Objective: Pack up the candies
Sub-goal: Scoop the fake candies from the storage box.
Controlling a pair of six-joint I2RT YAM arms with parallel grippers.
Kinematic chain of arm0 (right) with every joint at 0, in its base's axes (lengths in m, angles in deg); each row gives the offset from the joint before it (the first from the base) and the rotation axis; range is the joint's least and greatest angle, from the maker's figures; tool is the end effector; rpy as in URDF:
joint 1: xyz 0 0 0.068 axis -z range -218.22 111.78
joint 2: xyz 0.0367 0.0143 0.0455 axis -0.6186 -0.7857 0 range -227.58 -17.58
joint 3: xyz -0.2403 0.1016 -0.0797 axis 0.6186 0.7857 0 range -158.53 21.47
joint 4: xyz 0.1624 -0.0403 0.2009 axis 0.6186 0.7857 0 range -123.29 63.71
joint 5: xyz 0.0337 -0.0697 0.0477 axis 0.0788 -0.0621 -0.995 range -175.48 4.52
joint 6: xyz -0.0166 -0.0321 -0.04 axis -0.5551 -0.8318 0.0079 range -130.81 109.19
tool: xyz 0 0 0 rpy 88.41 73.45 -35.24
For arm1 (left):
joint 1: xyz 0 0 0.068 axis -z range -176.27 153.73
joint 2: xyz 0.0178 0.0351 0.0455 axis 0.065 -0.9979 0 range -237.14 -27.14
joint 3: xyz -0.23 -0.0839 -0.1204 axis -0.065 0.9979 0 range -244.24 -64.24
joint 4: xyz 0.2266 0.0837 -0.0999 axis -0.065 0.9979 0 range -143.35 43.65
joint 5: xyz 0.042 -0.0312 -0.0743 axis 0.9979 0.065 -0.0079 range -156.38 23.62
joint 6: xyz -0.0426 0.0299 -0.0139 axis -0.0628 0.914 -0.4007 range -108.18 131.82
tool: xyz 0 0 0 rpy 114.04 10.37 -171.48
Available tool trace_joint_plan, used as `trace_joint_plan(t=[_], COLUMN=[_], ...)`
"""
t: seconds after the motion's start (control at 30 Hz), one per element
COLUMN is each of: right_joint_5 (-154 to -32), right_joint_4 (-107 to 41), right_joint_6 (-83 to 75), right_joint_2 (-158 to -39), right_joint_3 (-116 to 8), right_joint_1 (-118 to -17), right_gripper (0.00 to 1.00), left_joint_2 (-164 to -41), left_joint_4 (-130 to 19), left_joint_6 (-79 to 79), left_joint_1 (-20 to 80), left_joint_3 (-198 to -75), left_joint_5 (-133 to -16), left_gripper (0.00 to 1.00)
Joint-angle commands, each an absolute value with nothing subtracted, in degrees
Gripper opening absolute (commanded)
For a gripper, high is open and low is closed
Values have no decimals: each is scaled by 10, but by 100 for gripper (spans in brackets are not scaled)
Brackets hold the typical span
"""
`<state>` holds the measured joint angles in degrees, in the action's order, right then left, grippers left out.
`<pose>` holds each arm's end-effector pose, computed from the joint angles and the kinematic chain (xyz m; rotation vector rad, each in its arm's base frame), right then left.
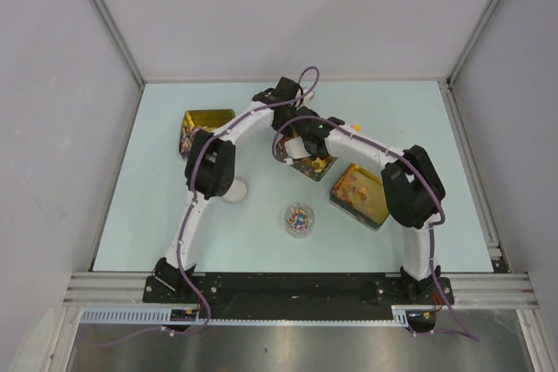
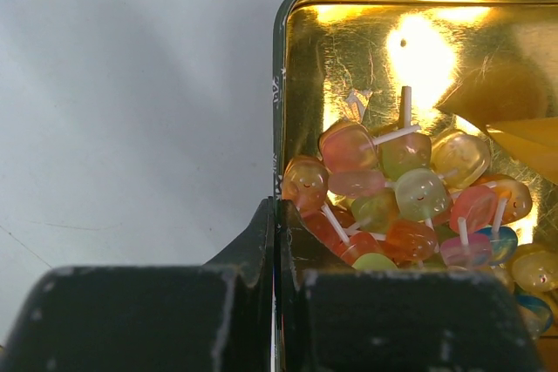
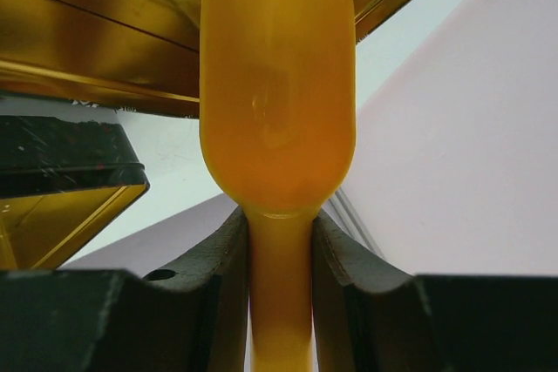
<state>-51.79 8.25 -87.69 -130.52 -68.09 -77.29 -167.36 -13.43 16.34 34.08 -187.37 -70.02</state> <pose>0.3350 0.2466 0.2205 -2.2367 1.6173 -0.9873 0.4600 -0.2719 0.1759 0.7971 2.4571 -0.2511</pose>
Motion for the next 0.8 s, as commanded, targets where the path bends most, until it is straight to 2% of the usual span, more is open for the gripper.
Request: trace_joint_plan(t=[0.0,0.57,0.77], right_joint_5=[-500,-676,-784], right_joint_4=[106,167,168], right_joint_6=[-901,-849,-820], right_joint_2=[-1324,-1339,-1339], right_joint_3=[-708,-742,-737], right_joint_1=[-785,-782,-754], right_gripper=[0,0,0], left_joint_2=[-1622,-1614,-1607], left_joint_4=[-132,-128,-131], left_joint_6=[150,141,139], left_joint_1=[338,341,340], left_joint_3=[-1865,-1860,-1853], left_joint_5=[-720,-722,-724], left_gripper=[0,0,0])
